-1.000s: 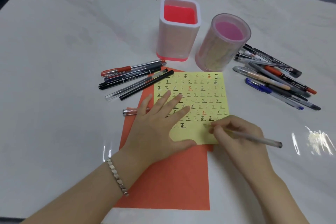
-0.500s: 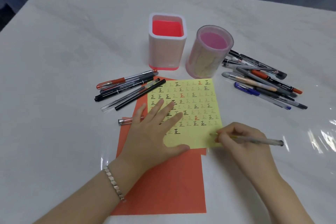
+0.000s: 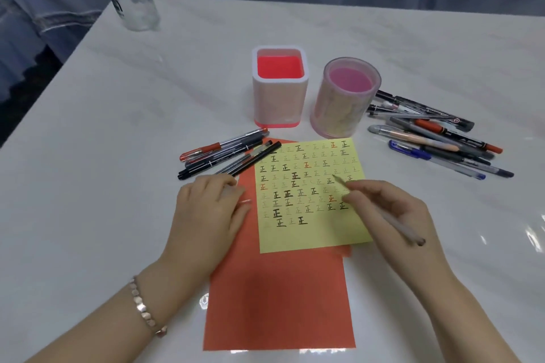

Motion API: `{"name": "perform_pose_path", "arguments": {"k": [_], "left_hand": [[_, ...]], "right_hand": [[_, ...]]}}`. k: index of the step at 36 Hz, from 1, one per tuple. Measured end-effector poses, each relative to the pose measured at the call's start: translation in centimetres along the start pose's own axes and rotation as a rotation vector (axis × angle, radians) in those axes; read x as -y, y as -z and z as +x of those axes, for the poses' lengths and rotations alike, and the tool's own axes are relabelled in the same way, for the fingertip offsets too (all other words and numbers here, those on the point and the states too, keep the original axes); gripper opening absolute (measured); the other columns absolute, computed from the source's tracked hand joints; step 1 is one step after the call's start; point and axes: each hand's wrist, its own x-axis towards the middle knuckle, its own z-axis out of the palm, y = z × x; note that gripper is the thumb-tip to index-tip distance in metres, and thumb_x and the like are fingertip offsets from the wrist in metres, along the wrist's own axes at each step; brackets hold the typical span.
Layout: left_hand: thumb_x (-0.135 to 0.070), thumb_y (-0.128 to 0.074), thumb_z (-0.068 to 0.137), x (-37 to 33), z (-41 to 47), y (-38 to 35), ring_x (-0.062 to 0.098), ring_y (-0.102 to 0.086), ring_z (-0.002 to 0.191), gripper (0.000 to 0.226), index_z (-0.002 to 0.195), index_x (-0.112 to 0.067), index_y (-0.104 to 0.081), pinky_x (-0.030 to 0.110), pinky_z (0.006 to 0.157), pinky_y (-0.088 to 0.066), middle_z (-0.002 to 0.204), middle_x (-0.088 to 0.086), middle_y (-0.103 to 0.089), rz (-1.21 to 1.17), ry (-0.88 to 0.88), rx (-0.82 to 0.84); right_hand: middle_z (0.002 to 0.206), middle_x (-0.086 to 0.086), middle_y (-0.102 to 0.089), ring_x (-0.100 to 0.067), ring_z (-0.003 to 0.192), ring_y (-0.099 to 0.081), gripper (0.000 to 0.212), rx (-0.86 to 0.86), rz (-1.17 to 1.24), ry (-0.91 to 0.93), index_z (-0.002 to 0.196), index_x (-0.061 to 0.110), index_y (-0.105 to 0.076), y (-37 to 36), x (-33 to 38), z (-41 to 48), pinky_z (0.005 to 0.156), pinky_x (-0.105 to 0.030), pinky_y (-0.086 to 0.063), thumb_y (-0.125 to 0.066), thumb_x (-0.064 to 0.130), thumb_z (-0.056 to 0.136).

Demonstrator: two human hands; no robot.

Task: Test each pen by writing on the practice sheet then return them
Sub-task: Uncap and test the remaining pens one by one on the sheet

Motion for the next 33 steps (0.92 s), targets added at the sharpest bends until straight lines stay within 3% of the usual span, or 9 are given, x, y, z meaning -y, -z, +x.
{"name": "perform_pose_path", "arguments": {"k": [4, 7, 10, 14, 16, 20, 24, 33], "left_hand": [[-0.035, -0.043, 0.084, 1.0, -0.6, 0.6, 0.018, -0.042, 0.086, 0.034, 0.079, -0.015, -0.070, 0.030, 0.070, -0.034, 0.088, 0.000, -0.064, 0.010, -0.019, 0.055], [-0.034, -0.046, 0.084, 0.5, -0.6, 1.3, 0.012, -0.044, 0.084, 0.022, 0.081, -0.022, -0.064, 0.021, 0.069, -0.025, 0.082, -0.010, -0.062, -0.093, 0.052, 0.122], [-0.025, -0.056, 0.090, -1.0, -0.5, 2.4, 0.003, -0.053, 0.080, 0.006, 0.085, -0.027, -0.059, 0.020, 0.072, -0.038, 0.083, -0.018, -0.062, -0.373, 0.296, 0.163], [-0.011, -0.064, 0.085, -3.1, 0.1, 3.4, -0.005, -0.055, 0.072, 0.014, 0.083, -0.025, -0.061, 0.006, 0.064, -0.039, 0.077, -0.015, -0.064, -0.811, 0.486, 0.111], [-0.008, -0.065, 0.083, -3.8, 0.3, 3.9, -0.004, -0.055, 0.070, 0.017, 0.080, -0.025, -0.062, 0.006, 0.063, -0.039, 0.080, -0.015, -0.065, -0.905, 0.489, 0.086], [-0.009, -0.065, 0.082, -4.6, 0.3, 4.8, 0.001, -0.057, 0.077, 0.023, 0.078, -0.031, -0.061, 0.007, 0.067, -0.040, 0.084, -0.016, -0.066, -0.925, 0.427, 0.077], [-0.004, -0.065, 0.082, -5.2, 0.4, 5.5, -0.007, -0.058, 0.079, 0.025, 0.078, -0.029, -0.060, 0.004, 0.068, -0.040, 0.085, -0.019, -0.065, -0.936, 0.382, 0.084], [-0.006, -0.065, 0.082, -5.5, 0.4, 5.9, -0.006, -0.058, 0.081, 0.027, 0.079, -0.032, -0.060, 0.004, 0.070, -0.040, 0.087, -0.019, -0.065, -0.930, 0.382, 0.085]], "right_hand": [[0.088, 0.023, -0.071, 0.016, 0.091, -0.058, 0.017, 0.050, -0.018, -0.013, 0.083, 0.040, -0.069, -0.8, 0.5, -0.1, 0.070, 0.004, -0.036, -0.052, 0.038, 0.086], [0.082, 0.018, -0.072, 0.012, 0.092, -0.059, 0.025, 0.070, 0.029, -0.029, 0.089, 0.032, -0.067, -1.3, 0.8, -0.2, 0.071, 0.000, -0.037, -0.044, 0.041, 0.086], [0.073, 0.004, -0.073, -0.007, 0.094, -0.064, 0.017, 0.044, 0.125, -0.050, 0.074, 0.023, -0.062, -1.6, 1.0, -0.2, 0.078, -0.023, -0.038, -0.058, 0.032, 0.088], [0.062, -0.005, -0.070, -0.026, 0.094, -0.064, 0.017, -0.014, 0.214, -0.026, 0.059, 0.025, -0.067, -1.4, 1.5, -0.2, 0.082, -0.030, -0.043, -0.068, 0.030, 0.076], [0.062, -0.006, -0.070, -0.026, 0.091, -0.064, 0.022, -0.034, 0.263, -0.008, 0.060, 0.024, -0.070, -1.3, 1.7, -0.2, 0.084, -0.033, -0.044, -0.066, 0.042, 0.073], [0.066, -0.009, -0.072, -0.021, 0.083, -0.068, 0.059, -0.043, 0.291, 0.035, 0.071, 0.024, -0.074, -0.9, 1.8, -0.3, 0.086, -0.034, -0.045, -0.061, 0.078, 0.052], [0.065, -0.012, -0.072, -0.023, 0.080, -0.070, 0.065, -0.031, 0.318, 0.034, 0.072, 0.021, -0.074, -0.8, 2.0, -0.4, 0.088, -0.037, -0.045, -0.058, 0.081, 0.051], [0.065, -0.012, -0.072, -0.020, 0.083, -0.069, 0.066, -0.022, 0.300, 0.026, 0.074, 0.021, -0.074, -0.8, 2.4, -0.9, 0.091, -0.039, -0.043, -0.057, 0.081, 0.052]]}}
